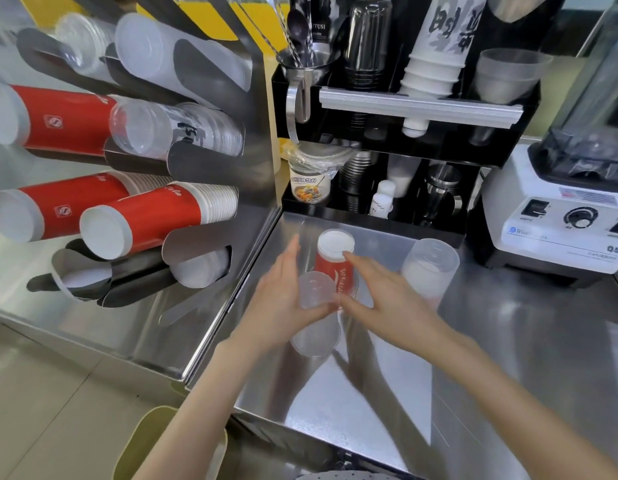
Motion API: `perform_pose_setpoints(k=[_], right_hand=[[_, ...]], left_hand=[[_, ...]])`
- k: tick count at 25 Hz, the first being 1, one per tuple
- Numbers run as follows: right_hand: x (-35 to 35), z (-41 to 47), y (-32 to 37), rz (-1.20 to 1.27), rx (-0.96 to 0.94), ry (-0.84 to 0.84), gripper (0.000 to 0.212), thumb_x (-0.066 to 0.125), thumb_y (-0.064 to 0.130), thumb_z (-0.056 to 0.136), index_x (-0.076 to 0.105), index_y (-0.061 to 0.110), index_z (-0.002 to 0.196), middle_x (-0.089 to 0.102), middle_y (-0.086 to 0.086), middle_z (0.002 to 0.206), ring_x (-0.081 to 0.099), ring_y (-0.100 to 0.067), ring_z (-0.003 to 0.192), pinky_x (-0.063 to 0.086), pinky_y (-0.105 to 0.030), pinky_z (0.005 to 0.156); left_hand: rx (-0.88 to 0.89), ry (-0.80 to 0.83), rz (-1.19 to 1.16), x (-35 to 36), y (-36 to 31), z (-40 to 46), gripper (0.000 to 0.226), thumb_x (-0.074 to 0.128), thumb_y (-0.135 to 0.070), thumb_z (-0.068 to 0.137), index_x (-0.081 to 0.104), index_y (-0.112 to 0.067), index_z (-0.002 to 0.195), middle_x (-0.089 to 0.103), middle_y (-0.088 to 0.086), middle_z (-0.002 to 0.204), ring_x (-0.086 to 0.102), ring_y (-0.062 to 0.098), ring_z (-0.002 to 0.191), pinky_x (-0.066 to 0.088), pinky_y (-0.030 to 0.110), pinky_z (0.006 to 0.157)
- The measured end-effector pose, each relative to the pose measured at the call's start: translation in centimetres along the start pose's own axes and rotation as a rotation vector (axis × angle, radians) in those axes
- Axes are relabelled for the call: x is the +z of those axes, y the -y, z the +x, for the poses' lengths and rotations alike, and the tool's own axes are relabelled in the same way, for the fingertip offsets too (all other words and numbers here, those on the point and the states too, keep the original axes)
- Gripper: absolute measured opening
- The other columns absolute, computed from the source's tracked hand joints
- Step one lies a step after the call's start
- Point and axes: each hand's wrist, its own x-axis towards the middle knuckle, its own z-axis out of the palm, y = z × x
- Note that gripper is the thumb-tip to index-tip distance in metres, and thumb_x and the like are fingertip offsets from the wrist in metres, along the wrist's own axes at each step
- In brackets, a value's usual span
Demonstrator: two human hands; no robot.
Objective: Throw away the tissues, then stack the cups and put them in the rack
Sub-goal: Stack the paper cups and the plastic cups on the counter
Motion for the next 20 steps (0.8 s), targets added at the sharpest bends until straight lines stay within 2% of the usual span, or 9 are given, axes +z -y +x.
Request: perform_pose_setpoints(k=[2,4,8,11,14,16,18,20], right_hand=[[-2.4,-0.6,-0.7,0.008,-0.006,-0.122,0.058,0.053,0.032,0.087,0.028,0.020,0.138,0.038,0.002,0.144,0.039,-0.016,0.129,0.023,-0.011,0.093],[-4.3,-1.1,-1.9,0.016,0.012,-0.219,0.058,0.056,0.028,0.086,0.030,0.020,0.137,0.038,0.003,0.144,0.035,-0.012,0.131,0.017,-0.005,0.092],[-5.0,-1.9,-5.2,0.042,0.118,-0.225,0.073,0.061,0.026,0.083,0.018,0.022,0.141,0.022,0.002,0.151,0.023,-0.010,0.137,0.015,-0.011,0.101],[-4.6,-2.3,-7.0,0.093,0.182,-0.269,0.085,0.065,0.024,0.079,0.008,0.019,0.142,0.013,-0.002,0.152,0.015,-0.012,0.140,0.010,-0.009,0.102],[-4.7,-2.1,-8.0,0.176,0.225,-0.296,0.087,0.067,0.021,0.077,0.009,0.017,0.142,0.020,-0.003,0.150,0.020,-0.012,0.138,0.013,-0.006,0.096],[-4.5,-1.9,-8.5,0.209,0.259,-0.255,0.085,0.067,0.023,0.078,0.010,0.019,0.142,0.026,-0.003,0.148,0.026,-0.013,0.136,0.017,-0.007,0.093],[-4.1,-1.8,-8.6,0.250,0.295,-0.228,0.081,0.065,0.024,0.080,0.014,0.021,0.142,0.033,-0.001,0.147,0.032,-0.014,0.134,0.021,-0.008,0.089],[-4.0,-1.8,-8.5,0.280,0.311,-0.227,0.076,0.065,0.025,0.080,0.019,0.022,0.141,0.037,0.000,0.146,0.035,-0.015,0.132,0.024,-0.013,0.094]], left_hand=[[0.107,-0.057,0.064,-0.9,-2.1,0.7,0.103,0.072,-0.040,0.070,0.006,-0.015,0.145,0.023,0.001,0.153,0.022,0.015,0.142,0.021,0.033,0.117],[0.180,-0.033,0.086,-0.6,-3.8,1.6,0.096,0.071,-0.038,0.073,0.011,-0.016,0.145,0.026,0.001,0.151,0.025,0.016,0.140,0.021,0.033,0.116],[0.197,0.140,0.084,3.0,-5.5,3.5,0.089,0.068,-0.036,0.077,0.013,-0.013,0.144,0.023,0.004,0.152,0.024,0.018,0.140,0.019,0.026,0.112],[0.153,0.261,0.088,6.7,-5.7,4.6,0.091,0.066,-0.034,0.079,0.008,-0.010,0.145,0.018,0.007,0.155,0.020,0.020,0.143,0.020,0.034,0.117],[0.065,0.320,0.000,9.3,-5.1,5.2,0.090,0.067,-0.026,0.078,0.009,-0.012,0.145,0.019,0.009,0.154,0.022,0.021,0.142,0.022,0.036,0.117],[0.019,0.340,-0.065,10.6,-4.5,5.4,0.085,0.068,-0.020,0.075,0.018,-0.012,0.142,0.030,0.010,0.147,0.031,0.022,0.136,0.028,0.033,0.113],[-0.003,0.353,-0.080,11.4,-4.0,5.4,0.075,0.069,-0.017,0.074,0.028,-0.012,0.137,0.041,0.011,0.137,0.040,0.022,0.127,0.034,0.025,0.102],[-0.019,0.353,-0.092,11.8,-3.8,5.5,0.069,0.070,-0.019,0.074,0.035,-0.010,0.132,0.047,0.011,0.131,0.044,0.023,0.120,0.035,0.024,0.092]])
